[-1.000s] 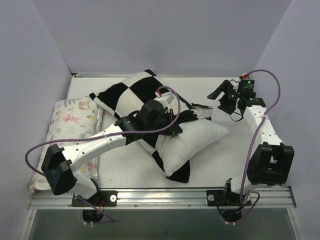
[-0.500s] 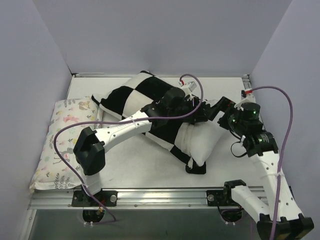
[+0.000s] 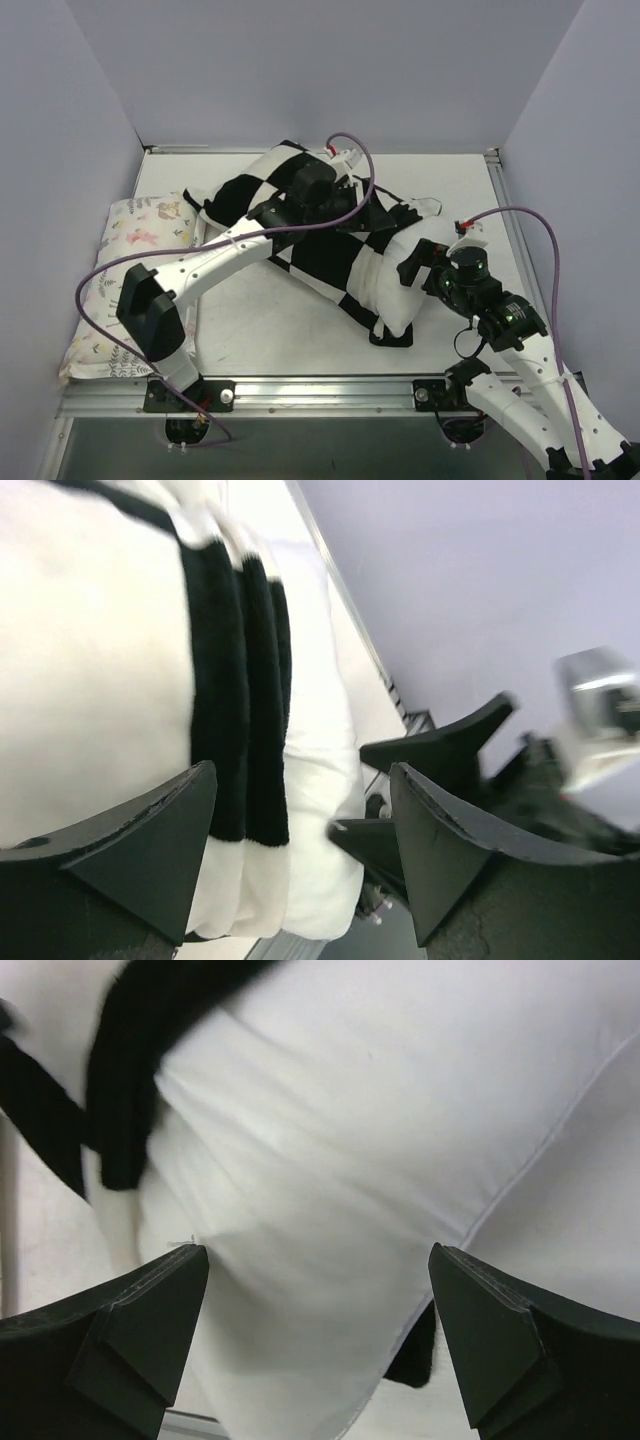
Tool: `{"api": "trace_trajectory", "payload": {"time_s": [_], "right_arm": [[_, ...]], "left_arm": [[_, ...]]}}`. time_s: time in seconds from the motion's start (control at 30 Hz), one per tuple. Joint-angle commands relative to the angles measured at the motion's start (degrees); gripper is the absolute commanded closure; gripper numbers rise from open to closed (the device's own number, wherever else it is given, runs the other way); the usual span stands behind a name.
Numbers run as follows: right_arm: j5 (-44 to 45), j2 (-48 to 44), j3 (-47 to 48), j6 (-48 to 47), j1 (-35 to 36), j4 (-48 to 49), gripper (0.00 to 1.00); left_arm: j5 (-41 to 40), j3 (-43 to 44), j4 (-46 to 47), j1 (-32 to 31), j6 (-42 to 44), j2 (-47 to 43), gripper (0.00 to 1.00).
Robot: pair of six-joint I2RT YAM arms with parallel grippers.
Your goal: Remove the pillowcase from the pillow
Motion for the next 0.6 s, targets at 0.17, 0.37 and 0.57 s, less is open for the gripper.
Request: {"api": "trace_trajectory", "payload": {"time_s": [0.17, 0.37, 0.57], "right_arm": [[1.9, 0.3, -3.2, 0.2, 3.4, -1.7, 0.00], [1.4, -1.8, -2.7, 1.5, 6.6, -1.1, 0.00], [0.7, 2.1, -6.4, 3.3, 9.5, 2.5, 0.00]], "left_arm": [[-10.1, -4.4, -3.1, 3.0, 2.1, -11.5, 0.21], [-25.1, -15.8, -6.4, 6.6, -0.3, -17.8, 0.18], [-24.2, -22.0, -1.8, 10.3, -0.4, -17.5, 0.16]]}}
